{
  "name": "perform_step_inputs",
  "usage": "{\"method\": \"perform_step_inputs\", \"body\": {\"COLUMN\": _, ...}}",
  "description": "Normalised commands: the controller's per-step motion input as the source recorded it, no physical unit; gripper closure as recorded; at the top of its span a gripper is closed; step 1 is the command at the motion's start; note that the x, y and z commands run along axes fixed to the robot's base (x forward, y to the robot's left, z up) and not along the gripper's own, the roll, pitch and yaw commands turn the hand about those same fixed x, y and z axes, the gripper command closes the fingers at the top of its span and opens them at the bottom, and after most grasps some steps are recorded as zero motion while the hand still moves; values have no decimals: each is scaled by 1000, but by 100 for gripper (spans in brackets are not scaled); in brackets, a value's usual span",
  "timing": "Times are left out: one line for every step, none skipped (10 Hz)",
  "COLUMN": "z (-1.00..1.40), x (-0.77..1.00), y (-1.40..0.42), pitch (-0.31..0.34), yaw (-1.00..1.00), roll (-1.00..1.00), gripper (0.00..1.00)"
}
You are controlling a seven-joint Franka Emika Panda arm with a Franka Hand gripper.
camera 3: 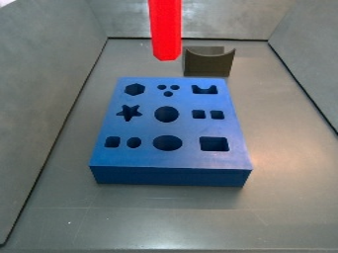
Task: Insert the hexagon object.
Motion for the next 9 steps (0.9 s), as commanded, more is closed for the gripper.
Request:
{"method": "perform_step_inputs", "body": {"z": -177, "x": -257, "y": 360, "pitch": 0, "yaw": -626, "roll": 0, "gripper": 100}}
{"method": "perform_step_inputs", "body": {"z": -171, "x": -280, "y": 420, "pitch": 0, "yaw": -563, "roll": 0, "gripper": 100}}
{"method": "perform_step_inputs", "body": {"z": -163, "x": -300, "y": 466, "pitch": 0, "yaw": -506, "roll": 0, "gripper": 100}}
{"method": "perform_step_inputs", "body": {"z": -177, "x": -346, "y": 520, "pitch": 0, "yaw": -440, "roll": 0, "gripper": 100}}
{"method": "perform_step_inputs", "body": {"z": -351, "x": -577, "y": 471, "pitch": -44, "yaw": -451, "roll": 0, "gripper": 100}}
{"method": "perform_step_inputs", "body": {"z": -406, "x": -600, "y": 209, "pitch": -181, "yaw": -560, "roll": -86, "gripper": 100}}
{"method": "perform_step_inputs", "body": {"z": -554, "x": -409, "y": 0, "pitch": -211, "yaw": -729, "roll": -180, "gripper": 100}}
{"method": "perform_step_inputs", "body": {"z": -557, "x": -214, "y": 0, "pitch": -187, "yaw": -871, "roll": -186, "gripper": 100}}
{"method": "perform_step_inputs", "body": {"z": -563, "x": -214, "y": 0, "pitch": -180, "yaw": -874, "roll": -191, "gripper": 100}}
